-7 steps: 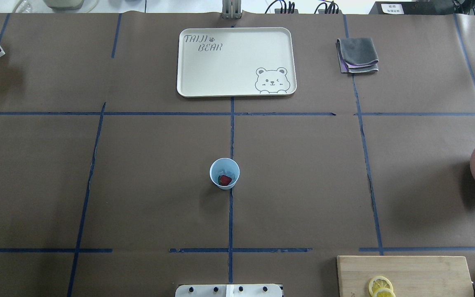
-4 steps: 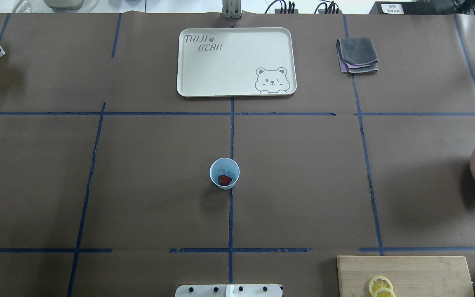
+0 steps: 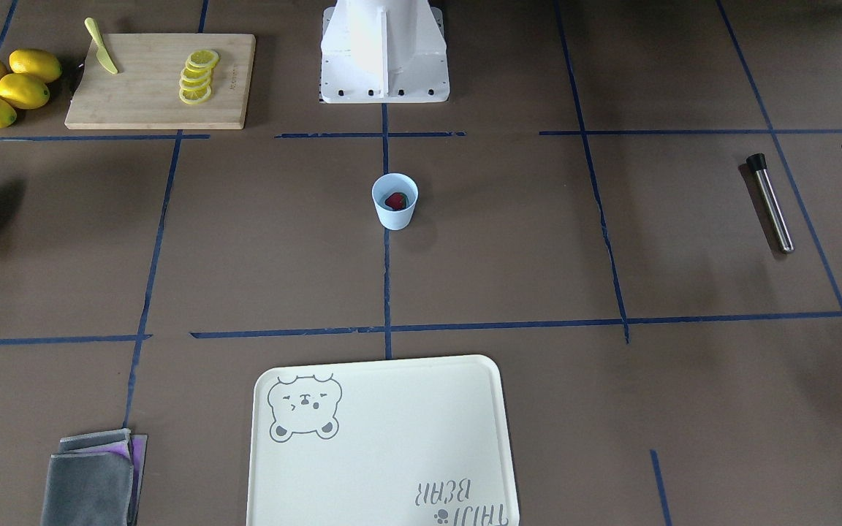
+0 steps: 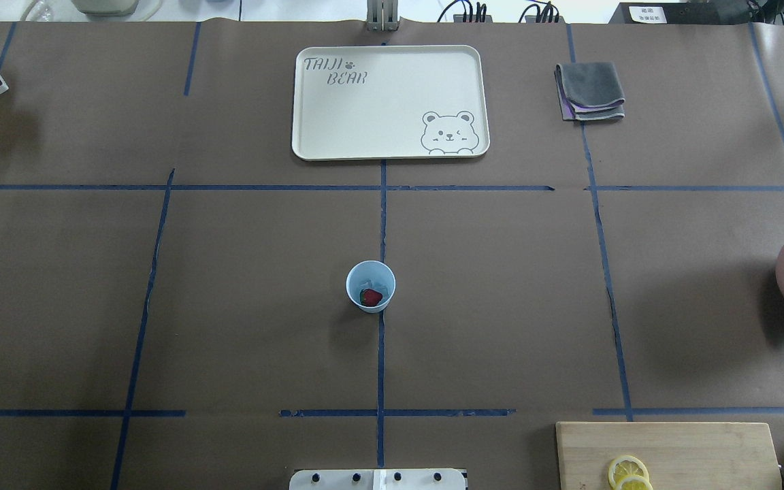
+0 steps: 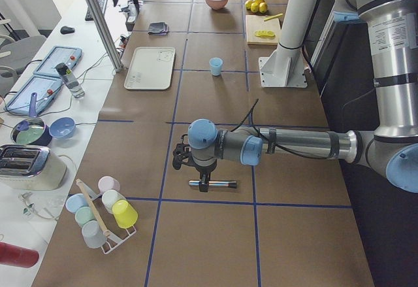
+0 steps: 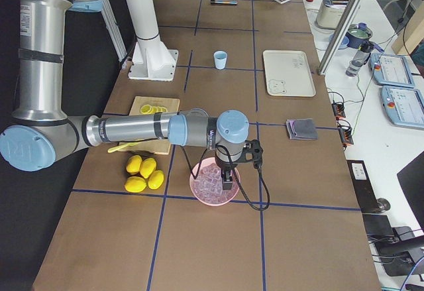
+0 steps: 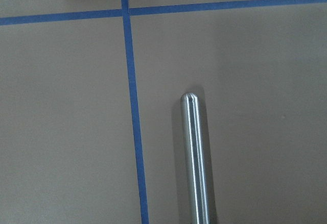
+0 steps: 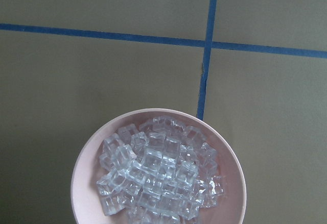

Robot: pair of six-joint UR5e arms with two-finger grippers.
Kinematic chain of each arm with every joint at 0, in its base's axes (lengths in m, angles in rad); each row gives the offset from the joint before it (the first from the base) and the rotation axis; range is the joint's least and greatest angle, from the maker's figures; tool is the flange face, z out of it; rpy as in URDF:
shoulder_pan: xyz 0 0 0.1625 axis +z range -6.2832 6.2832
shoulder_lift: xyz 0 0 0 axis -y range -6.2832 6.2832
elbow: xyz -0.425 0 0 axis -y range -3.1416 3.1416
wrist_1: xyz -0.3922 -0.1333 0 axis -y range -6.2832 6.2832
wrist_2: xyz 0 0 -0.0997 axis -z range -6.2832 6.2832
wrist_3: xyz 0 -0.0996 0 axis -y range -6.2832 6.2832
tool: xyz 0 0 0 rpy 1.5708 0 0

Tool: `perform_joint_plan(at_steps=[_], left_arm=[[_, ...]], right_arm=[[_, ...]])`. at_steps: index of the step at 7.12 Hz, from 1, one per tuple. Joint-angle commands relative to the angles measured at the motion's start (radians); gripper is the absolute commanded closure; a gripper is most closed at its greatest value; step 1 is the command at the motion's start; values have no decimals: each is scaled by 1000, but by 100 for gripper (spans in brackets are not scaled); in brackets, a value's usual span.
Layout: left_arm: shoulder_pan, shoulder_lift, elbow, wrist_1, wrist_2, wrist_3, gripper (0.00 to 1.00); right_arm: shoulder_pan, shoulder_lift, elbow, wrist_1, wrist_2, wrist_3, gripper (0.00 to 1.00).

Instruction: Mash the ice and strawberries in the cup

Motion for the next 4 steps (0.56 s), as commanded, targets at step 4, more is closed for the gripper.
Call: perform_joint_plan(at_steps=[4], left_arm=[[7, -5, -3, 3, 0, 2, 0]], right_arm=[[0, 5, -6, 0, -3, 2, 0]])
